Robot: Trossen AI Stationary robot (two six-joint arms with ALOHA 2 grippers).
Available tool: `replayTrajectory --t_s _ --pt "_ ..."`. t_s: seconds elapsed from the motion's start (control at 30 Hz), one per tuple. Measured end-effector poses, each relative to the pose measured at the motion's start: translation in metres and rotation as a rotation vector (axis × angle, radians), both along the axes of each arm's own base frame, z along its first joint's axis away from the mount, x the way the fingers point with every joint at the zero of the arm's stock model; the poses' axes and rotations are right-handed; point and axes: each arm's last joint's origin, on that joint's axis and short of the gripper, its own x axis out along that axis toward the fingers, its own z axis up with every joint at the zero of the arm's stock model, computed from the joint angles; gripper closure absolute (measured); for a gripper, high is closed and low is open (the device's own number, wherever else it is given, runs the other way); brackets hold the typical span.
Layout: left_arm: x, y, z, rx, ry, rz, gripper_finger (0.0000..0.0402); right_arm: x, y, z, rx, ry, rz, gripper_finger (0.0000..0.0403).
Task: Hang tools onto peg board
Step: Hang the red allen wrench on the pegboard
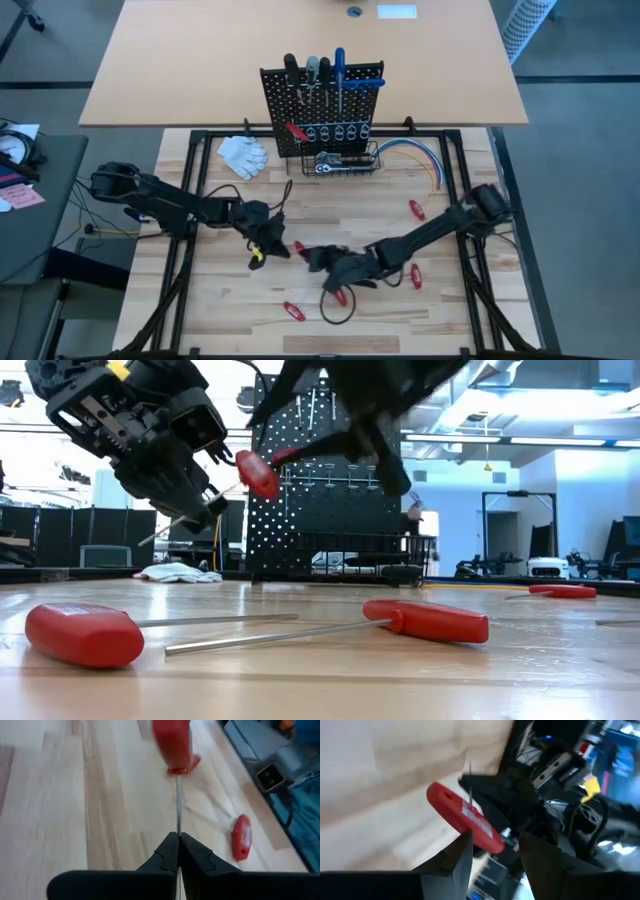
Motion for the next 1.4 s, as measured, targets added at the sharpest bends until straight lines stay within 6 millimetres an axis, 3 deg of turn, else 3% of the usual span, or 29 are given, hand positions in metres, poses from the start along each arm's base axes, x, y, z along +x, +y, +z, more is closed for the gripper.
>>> replayTrajectory --t_s 0.17,0.33,0.53,0.63,0.83,0.97,1.07,1.23,1.33,1.4 --pt "0.000 0.000 -0.001 0.005 0.008 0.000 0.0401 0.014 -0.005 -0.007 -0.137 0.130 -0.021 0.0218" --pt "0.000 0.000 0.000 0.002 0.006 -0.003 0.0401 0.014 -0.008 -0.009 -0.204 0.183 0.013 0.0214" --pt "0.000 0.000 0.000 0.001 -0.002 -0.001 0.0401 0.015 -0.008 -0.010 -0.168 0.198 0.081 0.0231" --pt "0.000 0.001 0.000 0.002 -0.003 0.005 0.0401 0.016 -0.010 -0.010 -0.078 0.178 0.064 0.0260" --pt "0.001 0.002 0.000 0.065 -0.020 0.028 0.0399 0.017 -0.010 -0.009 0.171 0.097 -0.061 0.0360" --pt "0.001 0.008 0.000 0.117 -0.033 0.036 0.0363 0.016 -0.010 -0.001 0.335 0.099 -0.185 0.0361" --pt "-0.003 0.016 0.003 0.158 -0.023 0.059 0.0329 0.014 -0.017 0.020 0.456 0.105 -0.338 0.0361" --pt "-0.010 0.016 0.016 0.423 -0.111 0.091 0.0300 0.016 -0.053 0.067 0.854 0.120 -0.637 0.0361" --pt "-0.008 0.005 0.022 0.648 -0.204 0.071 0.0298 0.021 -0.076 0.078 1.081 0.164 -0.699 0.0361" --pt "-0.006 -0.002 0.025 0.712 -0.258 0.086 0.0296 0.024 -0.085 0.078 1.139 0.173 -0.700 0.0361"
